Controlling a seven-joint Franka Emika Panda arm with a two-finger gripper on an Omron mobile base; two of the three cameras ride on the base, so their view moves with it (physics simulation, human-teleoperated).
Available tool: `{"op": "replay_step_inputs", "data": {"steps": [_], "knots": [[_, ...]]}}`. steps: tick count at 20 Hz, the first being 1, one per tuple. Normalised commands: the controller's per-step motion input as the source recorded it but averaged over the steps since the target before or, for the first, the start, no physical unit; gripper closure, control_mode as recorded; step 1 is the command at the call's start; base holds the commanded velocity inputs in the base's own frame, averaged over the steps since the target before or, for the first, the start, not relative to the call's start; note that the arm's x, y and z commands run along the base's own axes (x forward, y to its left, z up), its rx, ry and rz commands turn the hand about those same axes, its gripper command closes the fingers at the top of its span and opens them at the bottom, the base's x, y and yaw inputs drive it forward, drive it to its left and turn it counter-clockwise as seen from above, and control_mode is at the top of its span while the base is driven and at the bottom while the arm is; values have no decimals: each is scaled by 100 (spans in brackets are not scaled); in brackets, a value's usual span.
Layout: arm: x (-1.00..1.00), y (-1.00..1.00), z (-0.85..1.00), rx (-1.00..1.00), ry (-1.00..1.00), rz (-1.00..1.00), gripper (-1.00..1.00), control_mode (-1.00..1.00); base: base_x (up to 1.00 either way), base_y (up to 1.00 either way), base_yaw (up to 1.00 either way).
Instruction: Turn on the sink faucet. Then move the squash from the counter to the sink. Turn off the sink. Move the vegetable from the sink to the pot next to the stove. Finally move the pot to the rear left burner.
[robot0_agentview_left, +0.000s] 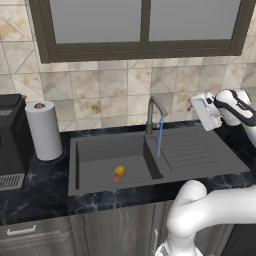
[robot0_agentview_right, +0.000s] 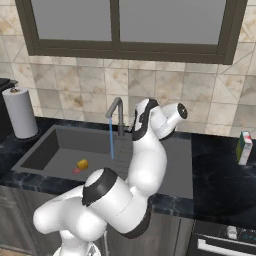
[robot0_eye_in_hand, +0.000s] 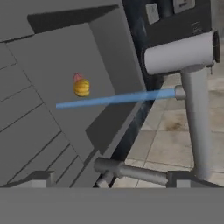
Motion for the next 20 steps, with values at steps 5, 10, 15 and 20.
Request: {"op": "replay_step_inputs", "data": {"steps": [5, 10, 15, 20], "knots": [[1, 0, 0, 15, 37, -21, -100, -100, 0, 0, 0], [0, -11, -9, 15, 33, -16, -100, -100, 0, 0, 0], [14, -6, -1, 21, 28, -18, -100, -100, 0, 0, 0], [31, 0, -14, 16, 25, -21, -100, -100, 0, 0, 0]]}}
